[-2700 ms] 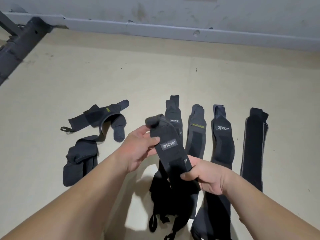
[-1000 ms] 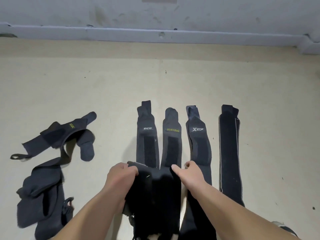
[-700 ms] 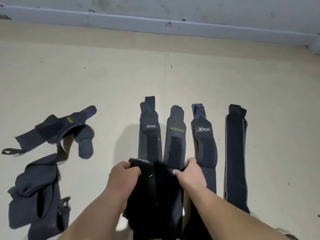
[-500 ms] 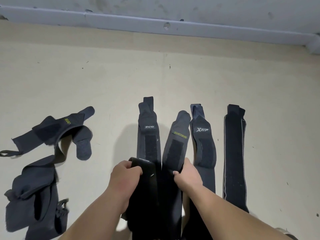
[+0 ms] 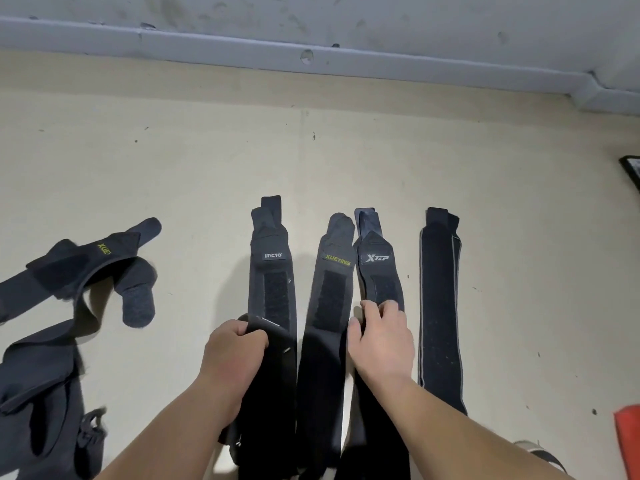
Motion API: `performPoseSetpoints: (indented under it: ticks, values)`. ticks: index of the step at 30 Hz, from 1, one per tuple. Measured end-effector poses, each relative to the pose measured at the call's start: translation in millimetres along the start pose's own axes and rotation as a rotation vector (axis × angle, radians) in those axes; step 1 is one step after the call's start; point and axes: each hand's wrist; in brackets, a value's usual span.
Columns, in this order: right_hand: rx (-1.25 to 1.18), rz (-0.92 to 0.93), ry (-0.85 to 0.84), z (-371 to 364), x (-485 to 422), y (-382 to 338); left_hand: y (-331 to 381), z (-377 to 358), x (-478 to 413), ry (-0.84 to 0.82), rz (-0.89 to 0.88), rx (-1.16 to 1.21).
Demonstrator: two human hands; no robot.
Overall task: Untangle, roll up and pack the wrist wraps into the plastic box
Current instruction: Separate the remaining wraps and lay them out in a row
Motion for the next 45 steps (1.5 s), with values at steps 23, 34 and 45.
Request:
performPoseSetpoints:
  ticks: [23,34,45]
  values:
    - [0.018,-0.328,-0.083,8,33,106,1,-64,12,-0.064,-0.139,-0.241]
    - [0.163,-0.432,-0.149,11,30,85,-3,-49,17,-0.053,-0.124,-0.249]
    - [-0.223,0.235,-0.348,-28,33,-101,-27,67,0,0.244,-0.061,-0.051]
Point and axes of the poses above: each hand's wrist, its own x-axis away from the middle knuckle, its own z-axis out of the back of the hand, y = z × x, and after that the axes turned 3 degrees about y, right-handed
